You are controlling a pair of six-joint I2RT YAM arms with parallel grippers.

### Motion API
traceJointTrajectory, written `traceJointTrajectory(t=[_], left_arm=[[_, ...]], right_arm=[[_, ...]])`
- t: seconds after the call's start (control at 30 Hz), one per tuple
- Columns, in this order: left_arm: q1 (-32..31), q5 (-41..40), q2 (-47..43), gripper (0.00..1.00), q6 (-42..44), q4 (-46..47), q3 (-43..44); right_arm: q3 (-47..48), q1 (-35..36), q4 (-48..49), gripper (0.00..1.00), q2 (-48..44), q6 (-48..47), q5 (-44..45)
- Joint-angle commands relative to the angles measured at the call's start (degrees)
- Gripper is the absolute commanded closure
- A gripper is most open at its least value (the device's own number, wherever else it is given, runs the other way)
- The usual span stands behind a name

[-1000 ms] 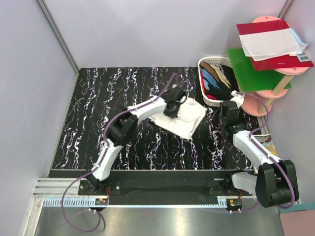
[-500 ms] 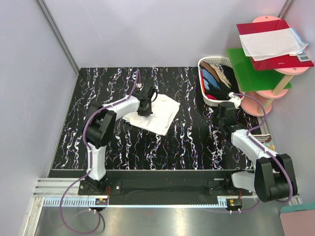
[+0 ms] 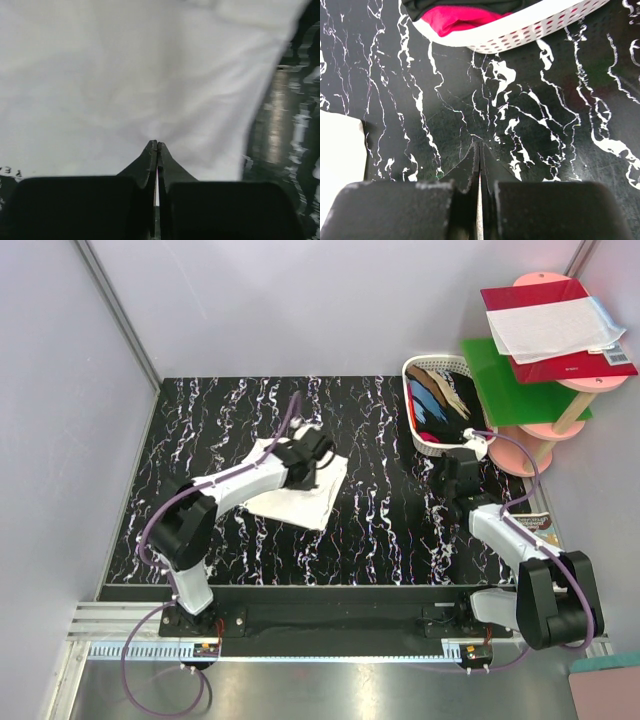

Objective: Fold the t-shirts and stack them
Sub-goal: Neatly place the folded tshirt to the corner

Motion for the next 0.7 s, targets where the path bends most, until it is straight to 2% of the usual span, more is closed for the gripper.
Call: traceJointTrajectory(t=[0.0,0.17,0.37,0.53,0.67], left_arm=[[-5.6,0.9,3.8,1.00,4.0,1.5,12.6],[-7.9,5.4,15.2,1.00,4.8,-0.5,23.0],[-6.3,7.7,27.0,1.00,2.3,-4.2,32.4],[-4.7,8.5,28.2,1.00,1.1,-4.3,32.1],[-2.7,7.5,27.3,1.00,0.5,-4.5,27.9]], right_arm=[[0.1,0.9,2.8,1.00,1.2,0.8,-1.9],[0.0,0.9,2.5,1.00,1.3,0.8,-2.1],[-0.2,0.9,2.0,1.00,0.5,0.5,-1.5],[0.1,0.9,1.4,1.00,-0.7,0.0,-1.1],[-0.2,0.9,1.4,1.00,-0.9,0.0,-0.5]])
